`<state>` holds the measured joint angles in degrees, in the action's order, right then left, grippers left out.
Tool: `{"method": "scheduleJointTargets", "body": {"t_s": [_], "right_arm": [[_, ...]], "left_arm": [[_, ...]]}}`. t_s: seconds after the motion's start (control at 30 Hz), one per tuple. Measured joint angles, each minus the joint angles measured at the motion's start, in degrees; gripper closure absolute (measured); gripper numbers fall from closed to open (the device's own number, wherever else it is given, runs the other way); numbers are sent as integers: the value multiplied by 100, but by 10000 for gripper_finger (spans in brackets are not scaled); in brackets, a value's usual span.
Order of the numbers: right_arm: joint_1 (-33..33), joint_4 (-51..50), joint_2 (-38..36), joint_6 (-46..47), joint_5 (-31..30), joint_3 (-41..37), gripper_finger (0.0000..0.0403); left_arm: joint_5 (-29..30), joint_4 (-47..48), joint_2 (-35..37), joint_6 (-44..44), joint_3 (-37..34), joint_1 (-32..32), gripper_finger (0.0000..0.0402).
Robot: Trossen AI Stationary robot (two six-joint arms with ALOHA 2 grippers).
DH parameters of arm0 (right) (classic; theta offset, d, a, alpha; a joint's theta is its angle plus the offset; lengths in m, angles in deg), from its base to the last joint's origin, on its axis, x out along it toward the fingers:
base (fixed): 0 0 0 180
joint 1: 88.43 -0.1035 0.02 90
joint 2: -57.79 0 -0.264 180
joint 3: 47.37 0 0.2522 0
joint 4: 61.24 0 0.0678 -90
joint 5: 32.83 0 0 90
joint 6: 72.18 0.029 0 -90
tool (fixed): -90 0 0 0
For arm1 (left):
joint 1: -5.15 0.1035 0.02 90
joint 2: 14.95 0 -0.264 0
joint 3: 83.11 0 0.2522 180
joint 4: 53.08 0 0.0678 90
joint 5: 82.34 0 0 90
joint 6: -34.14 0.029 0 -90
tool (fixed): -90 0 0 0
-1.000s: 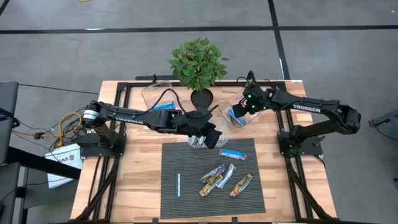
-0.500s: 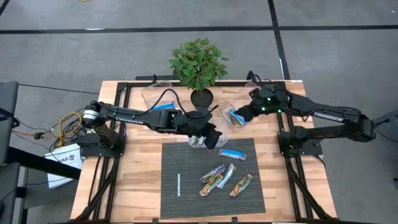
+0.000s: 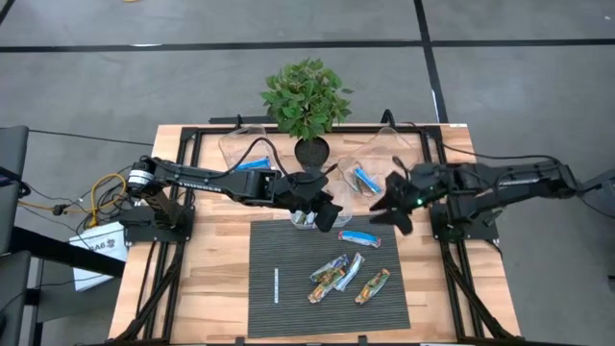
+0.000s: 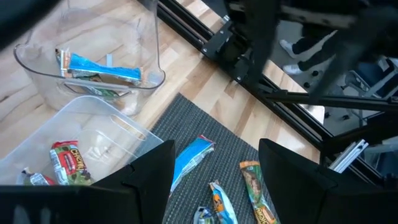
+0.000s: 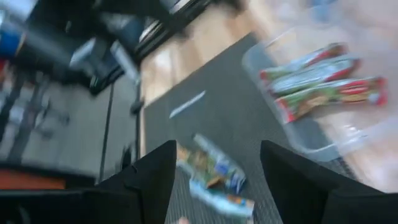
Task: Pick and place Granola Bars by type
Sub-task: Put the red granola bar into the center transparent bin
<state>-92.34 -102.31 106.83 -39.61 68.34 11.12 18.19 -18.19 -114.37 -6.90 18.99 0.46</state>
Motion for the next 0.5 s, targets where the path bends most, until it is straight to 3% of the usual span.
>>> {"method": "scheduleJointTargets", "body": {"t_s": [0.27, 0.5], "right_arm": [[-973, -603, 328, -769, -270, 4, 179], [-1354, -1320, 1173, -1146, -727, -2, 179]], "left_arm": [[-155, 46, 0, 5, 0, -44, 177], [-166, 108, 0, 7, -2, -123, 178]]}}
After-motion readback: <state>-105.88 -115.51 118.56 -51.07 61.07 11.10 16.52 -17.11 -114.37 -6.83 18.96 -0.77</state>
